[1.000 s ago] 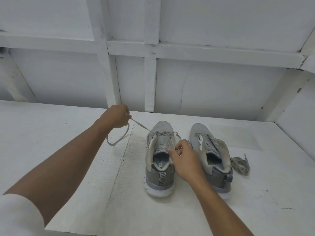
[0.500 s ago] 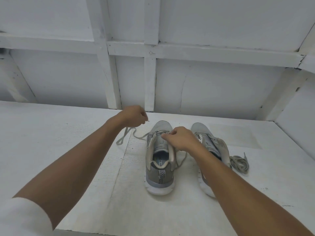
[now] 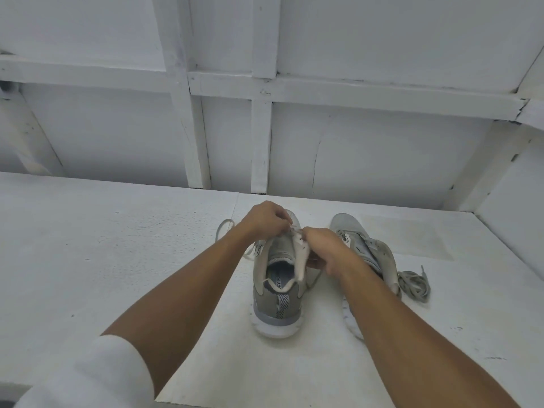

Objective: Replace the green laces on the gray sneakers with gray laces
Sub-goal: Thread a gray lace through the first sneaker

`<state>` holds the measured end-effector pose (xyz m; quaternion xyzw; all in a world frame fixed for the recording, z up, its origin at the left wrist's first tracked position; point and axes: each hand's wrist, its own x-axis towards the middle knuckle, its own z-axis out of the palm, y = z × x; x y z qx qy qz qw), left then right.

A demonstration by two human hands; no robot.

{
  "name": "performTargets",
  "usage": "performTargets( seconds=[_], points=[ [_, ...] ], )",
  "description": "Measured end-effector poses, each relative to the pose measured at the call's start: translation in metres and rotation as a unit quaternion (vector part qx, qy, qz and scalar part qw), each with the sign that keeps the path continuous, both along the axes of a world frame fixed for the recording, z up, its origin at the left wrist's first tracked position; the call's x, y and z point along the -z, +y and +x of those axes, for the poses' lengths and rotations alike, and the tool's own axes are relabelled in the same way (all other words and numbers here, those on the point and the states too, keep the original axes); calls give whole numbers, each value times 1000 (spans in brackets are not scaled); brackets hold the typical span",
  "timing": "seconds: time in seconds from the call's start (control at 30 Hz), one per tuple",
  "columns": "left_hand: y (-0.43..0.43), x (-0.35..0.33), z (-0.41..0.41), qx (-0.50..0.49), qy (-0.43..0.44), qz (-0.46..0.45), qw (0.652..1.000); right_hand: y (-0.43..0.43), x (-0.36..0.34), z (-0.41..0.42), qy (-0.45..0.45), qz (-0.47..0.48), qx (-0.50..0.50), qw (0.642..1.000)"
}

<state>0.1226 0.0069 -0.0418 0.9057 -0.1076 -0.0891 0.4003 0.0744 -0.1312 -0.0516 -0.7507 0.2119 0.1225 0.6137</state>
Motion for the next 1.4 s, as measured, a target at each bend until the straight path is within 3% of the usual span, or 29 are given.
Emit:
performTargets(
  seconds=[0.17,0.5,1.4],
  points=[
    [1,2,2,1,-4,20,1000,0,8,0,11,73,55,996],
    [2,5,5,10,-14,52,998,1,24,10,20,109,99,989],
    [-10,8,3,8,-13,87,996,-7,39,18,18,109,81,991]
  ],
)
